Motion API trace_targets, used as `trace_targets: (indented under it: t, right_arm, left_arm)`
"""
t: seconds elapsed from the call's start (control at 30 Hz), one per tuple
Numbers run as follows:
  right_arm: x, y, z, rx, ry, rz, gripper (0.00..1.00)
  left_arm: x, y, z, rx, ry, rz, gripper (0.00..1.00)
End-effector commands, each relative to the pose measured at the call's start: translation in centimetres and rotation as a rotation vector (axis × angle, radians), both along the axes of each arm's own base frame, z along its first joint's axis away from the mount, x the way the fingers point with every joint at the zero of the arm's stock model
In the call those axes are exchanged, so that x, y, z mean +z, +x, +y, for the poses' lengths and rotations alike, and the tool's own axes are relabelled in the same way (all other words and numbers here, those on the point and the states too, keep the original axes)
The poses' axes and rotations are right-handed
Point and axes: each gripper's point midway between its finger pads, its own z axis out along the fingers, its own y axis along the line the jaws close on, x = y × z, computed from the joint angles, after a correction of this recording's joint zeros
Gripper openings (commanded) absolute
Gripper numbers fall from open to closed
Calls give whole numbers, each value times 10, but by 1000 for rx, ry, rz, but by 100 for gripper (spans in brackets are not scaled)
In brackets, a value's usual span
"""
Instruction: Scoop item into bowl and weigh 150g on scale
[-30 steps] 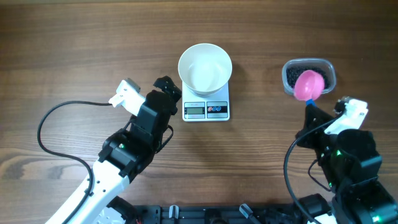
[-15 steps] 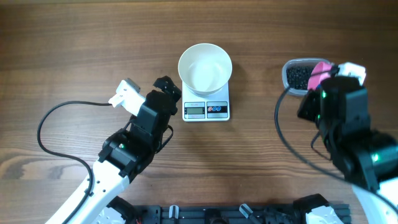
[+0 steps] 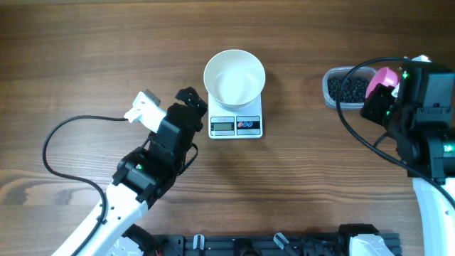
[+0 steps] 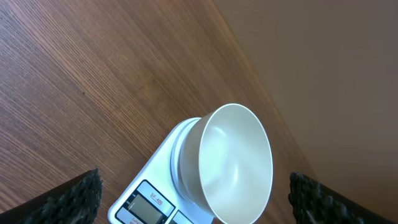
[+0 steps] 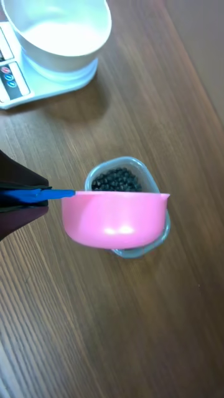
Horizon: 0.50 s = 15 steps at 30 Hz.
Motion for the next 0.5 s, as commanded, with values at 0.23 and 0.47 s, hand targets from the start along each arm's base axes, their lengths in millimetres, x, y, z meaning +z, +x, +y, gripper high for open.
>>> trace_targets:
  t: [0.23, 0.47]
  right_arm:
    - [7, 2, 14, 74, 47, -12, 4]
    - [7, 3, 16, 84, 58, -14, 4]
  left_arm:
    - [11, 6, -25, -230, 122, -49, 92]
    - [27, 0, -36, -341, 191, -39, 53]
